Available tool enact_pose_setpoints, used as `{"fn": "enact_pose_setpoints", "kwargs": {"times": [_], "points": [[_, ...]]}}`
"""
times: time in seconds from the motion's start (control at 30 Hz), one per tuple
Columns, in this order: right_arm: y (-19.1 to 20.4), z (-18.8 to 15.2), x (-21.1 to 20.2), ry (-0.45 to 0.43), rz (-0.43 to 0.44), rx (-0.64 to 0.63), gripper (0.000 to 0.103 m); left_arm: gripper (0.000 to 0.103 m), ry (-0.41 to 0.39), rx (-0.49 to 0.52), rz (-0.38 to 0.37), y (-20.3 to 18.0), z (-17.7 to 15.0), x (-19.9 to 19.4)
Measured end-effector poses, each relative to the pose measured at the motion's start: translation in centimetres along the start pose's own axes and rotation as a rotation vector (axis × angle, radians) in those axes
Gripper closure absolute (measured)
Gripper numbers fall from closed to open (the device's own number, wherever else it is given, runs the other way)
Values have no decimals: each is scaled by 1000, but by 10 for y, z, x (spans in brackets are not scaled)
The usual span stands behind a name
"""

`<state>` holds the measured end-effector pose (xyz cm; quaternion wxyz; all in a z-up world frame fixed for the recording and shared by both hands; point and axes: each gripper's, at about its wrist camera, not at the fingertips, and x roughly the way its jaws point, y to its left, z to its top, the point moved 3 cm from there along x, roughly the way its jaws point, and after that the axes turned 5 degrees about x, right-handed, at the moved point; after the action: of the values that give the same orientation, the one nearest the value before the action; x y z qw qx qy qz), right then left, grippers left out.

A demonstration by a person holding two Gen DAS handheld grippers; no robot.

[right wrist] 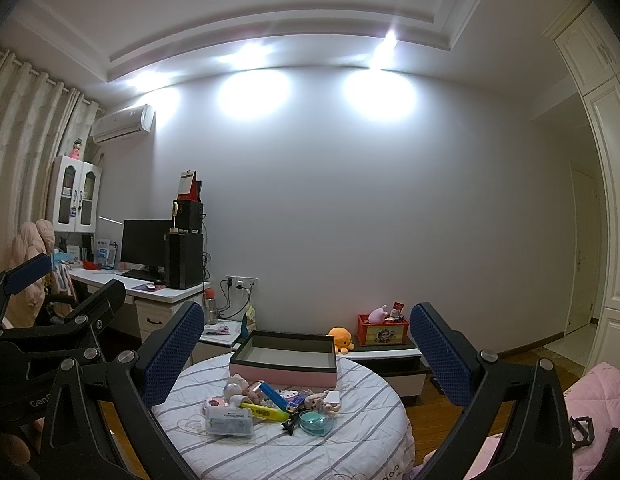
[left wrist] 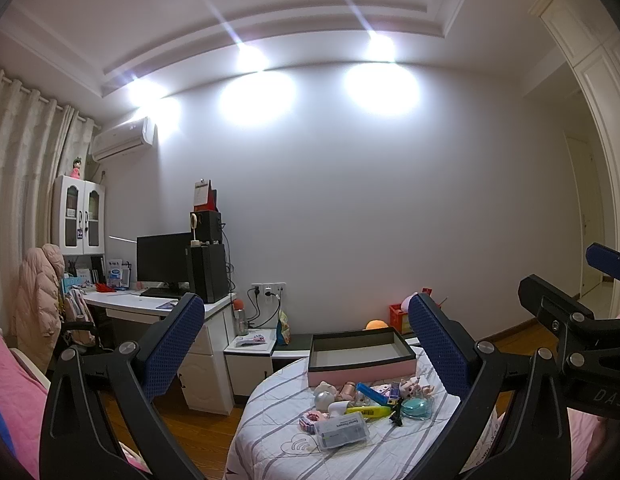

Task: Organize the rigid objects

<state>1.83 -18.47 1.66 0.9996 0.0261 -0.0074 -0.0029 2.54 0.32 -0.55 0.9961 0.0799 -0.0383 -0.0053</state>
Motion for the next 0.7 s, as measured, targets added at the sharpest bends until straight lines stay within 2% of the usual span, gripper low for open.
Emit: {"fn": "enact_pose_setpoints", "kwargs": {"times": [0.4, 0.7], "points": [[-3, -5, 10, 6, -7, -2, 0, 0, -3, 5, -13, -4, -3, 10], [-6, -19, 40, 37, -18, -7, 0, 0, 18, 1, -36, -9, -15, 44]]}}
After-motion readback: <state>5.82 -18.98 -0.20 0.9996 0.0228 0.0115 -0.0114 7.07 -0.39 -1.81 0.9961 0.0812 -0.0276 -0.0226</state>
